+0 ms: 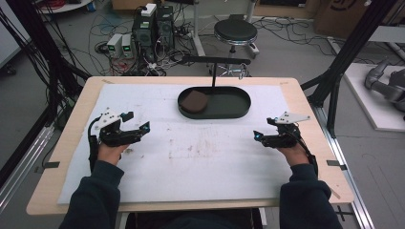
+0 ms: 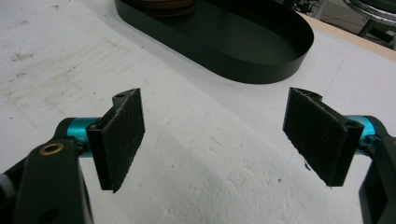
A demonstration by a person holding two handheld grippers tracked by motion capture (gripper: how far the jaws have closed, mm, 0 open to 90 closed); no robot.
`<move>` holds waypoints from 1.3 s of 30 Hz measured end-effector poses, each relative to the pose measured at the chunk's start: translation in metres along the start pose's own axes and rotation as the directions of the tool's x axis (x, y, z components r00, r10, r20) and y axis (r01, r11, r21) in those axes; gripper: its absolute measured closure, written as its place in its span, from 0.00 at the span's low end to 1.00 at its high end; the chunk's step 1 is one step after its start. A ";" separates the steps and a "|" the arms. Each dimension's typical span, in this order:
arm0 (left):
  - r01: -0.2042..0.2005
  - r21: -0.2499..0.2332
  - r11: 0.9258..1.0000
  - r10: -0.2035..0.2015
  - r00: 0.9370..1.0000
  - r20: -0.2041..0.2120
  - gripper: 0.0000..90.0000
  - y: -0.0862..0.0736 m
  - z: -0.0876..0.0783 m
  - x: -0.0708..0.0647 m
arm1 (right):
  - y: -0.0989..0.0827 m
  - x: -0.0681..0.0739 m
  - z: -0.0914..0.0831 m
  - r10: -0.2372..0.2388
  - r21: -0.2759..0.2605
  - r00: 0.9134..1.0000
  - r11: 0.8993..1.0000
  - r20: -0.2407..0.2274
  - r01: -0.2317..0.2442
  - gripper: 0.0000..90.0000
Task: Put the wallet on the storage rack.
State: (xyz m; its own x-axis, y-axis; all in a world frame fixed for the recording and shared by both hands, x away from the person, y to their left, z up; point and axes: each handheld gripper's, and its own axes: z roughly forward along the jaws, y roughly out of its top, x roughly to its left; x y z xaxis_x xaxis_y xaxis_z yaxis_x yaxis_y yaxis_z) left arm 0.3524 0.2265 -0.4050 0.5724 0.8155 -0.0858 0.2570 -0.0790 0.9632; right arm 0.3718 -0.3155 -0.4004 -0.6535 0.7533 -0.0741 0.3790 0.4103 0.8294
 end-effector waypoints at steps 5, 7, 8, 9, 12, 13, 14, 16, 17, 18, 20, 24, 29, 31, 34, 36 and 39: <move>0.001 0.001 1.000 -0.001 1.000 -0.005 0.20 -0.005 -0.001 0.001 | -0.001 0.001 0.002 -0.014 0.017 1.000 1.000 0.002 0.014 0.24; 0.003 -0.001 1.000 -0.003 1.000 -0.005 0.20 -0.006 -0.001 0.001 | -0.001 0.002 0.004 -0.011 0.026 1.000 1.000 0.002 0.011 0.24; 0.004 -0.001 1.000 -0.004 1.000 -0.003 0.20 -0.007 -0.002 0.002 | -0.001 0.002 0.004 -0.010 0.030 1.000 0.999 -0.001 0.010 0.23; 0.004 -0.003 1.000 -0.004 1.000 -0.009 0.20 -0.007 -0.002 0.002 | -0.001 0.002 0.004 -0.015 0.030 1.000 0.999 0.001 0.015 0.24; 0.006 0.000 1.000 -0.006 1.000 -0.018 0.20 -0.009 -0.004 0.004 | -0.001 0.003 0.004 -0.016 0.032 1.000 0.999 0.002 0.016 0.24; 0.007 0.002 1.000 -0.007 1.000 -0.019 0.20 -0.010 -0.004 0.004 | -0.001 0.004 0.003 -0.014 0.031 1.000 0.999 0.004 0.014 0.23; 0.009 0.005 1.000 -0.009 1.000 -0.021 0.20 -0.011 -0.004 0.005 | -0.001 0.004 0.003 -0.016 0.031 1.000 0.999 0.007 0.015 0.24; 0.001 0.016 1.000 -0.001 1.000 -0.024 0.20 -0.011 -0.004 0.005 | -0.001 0.004 0.003 -0.016 0.031 1.000 0.999 0.011 0.015 0.24; 0.002 0.014 1.000 -0.002 1.000 -0.025 0.20 -0.011 -0.004 0.005 | -0.001 0.004 0.004 -0.015 0.032 1.000 0.999 0.011 0.014 0.23; 0.002 0.012 1.000 -0.001 1.000 -0.026 0.20 -0.011 -0.005 0.005 | -0.001 0.004 0.004 -0.016 0.033 1.000 0.999 0.010 0.015 0.23; -0.001 0.012 1.000 0.001 1.000 -0.025 0.20 -0.011 -0.005 0.005 | -0.001 0.004 0.005 -0.018 0.037 1.000 0.999 0.010 0.018 0.24; 0.001 0.009 1.000 -0.001 1.000 -0.025 0.20 -0.011 -0.006 0.005 | -0.001 0.004 0.005 -0.020 0.039 1.000 0.999 0.010 0.020 0.24; 0.005 0.003 1.000 -0.005 0.999 -0.033 0.20 -0.011 -0.008 0.006 | -0.001 0.004 0.005 -0.018 0.038 1.000 0.999 0.012 0.017 0.24; 0.005 0.002 1.000 -0.005 0.999 -0.036 0.20 -0.011 -0.008 0.007 | -0.001 0.004 0.004 -0.015 0.037 1.000 0.999 0.013 0.014 0.24; 0.012 -0.002 1.000 -0.013 0.999 -0.042 0.20 -0.011 -0.009 0.008 | -0.001 0.004 0.004 -0.016 0.036 1.000 0.999 0.013 0.016 0.24; 0.014 -0.001 1.000 -0.014 0.999 -0.042 0.20 -0.011 -0.009 0.009 | -0.001 0.003 0.004 -0.016 0.035 1.000 0.999 0.013 0.015 0.24; 0.020 -0.002 1.000 -0.020 0.999 -0.044 0.20 -0.011 -0.009 0.010 | -0.001 0.002 0.005 -0.011 0.034 1.000 0.999 0.014 0.011 0.24</move>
State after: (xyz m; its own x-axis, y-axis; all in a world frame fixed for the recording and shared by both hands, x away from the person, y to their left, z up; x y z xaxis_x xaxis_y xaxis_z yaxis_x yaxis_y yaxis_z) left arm 0.3484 0.2405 -0.4147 0.5319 0.8416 -0.0940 0.2669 -0.0612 0.9618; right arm 0.3737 -0.3117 -0.4044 -0.6483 0.7559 -0.0914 0.3942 0.4358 0.8091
